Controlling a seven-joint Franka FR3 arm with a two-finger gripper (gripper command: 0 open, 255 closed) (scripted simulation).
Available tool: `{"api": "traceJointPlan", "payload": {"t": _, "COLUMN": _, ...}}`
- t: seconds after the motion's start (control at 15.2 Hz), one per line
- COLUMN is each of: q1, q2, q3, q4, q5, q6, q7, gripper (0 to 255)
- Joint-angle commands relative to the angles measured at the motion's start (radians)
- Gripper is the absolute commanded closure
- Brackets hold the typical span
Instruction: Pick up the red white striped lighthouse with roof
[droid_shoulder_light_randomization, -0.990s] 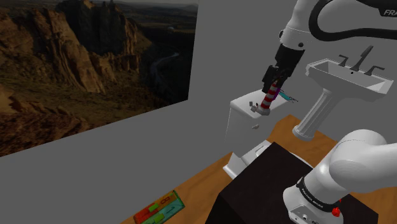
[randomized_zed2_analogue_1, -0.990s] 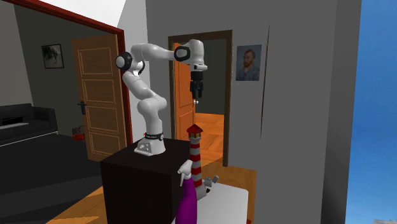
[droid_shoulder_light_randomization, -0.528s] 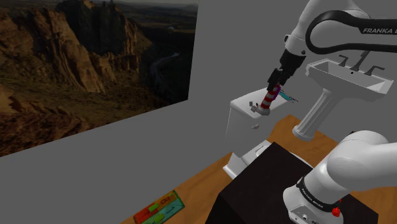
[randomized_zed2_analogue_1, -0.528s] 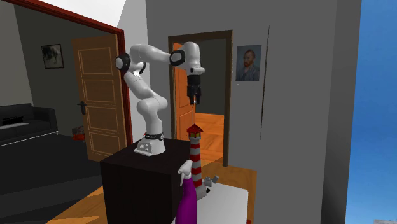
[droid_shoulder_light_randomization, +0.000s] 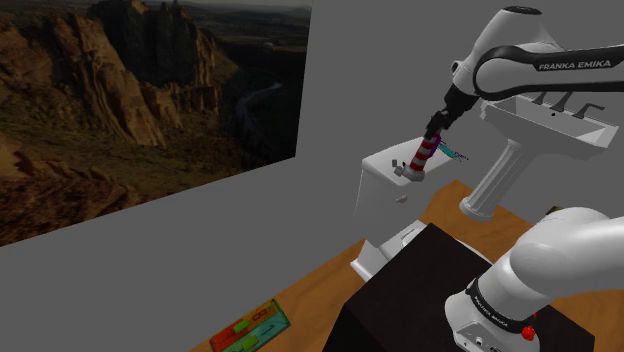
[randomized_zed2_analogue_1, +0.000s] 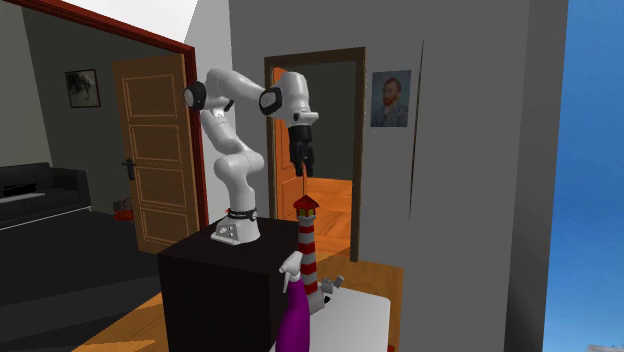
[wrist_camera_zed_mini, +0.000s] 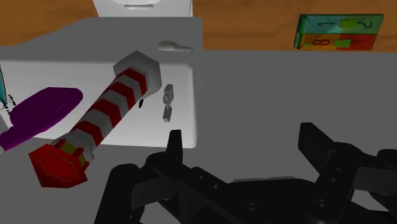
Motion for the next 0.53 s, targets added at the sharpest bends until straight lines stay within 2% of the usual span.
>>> {"api": "traceJointPlan", "payload": {"t": 0.0, "q1": -0.015, "q2": 0.033, "q3": -0.039, "q4": 0.006, "q5": -0.027, "q6": 0.064, "q7": -0.041, "gripper": 0}}
{"api": "traceJointPlan", "payload": {"t": 0.46, "q1": -0.031, "q2": 0.197, "q3": -0.182, "q4": 0.078, "q5": -0.068, "q6": 0.287, "q7": -0.183, "gripper": 0}}
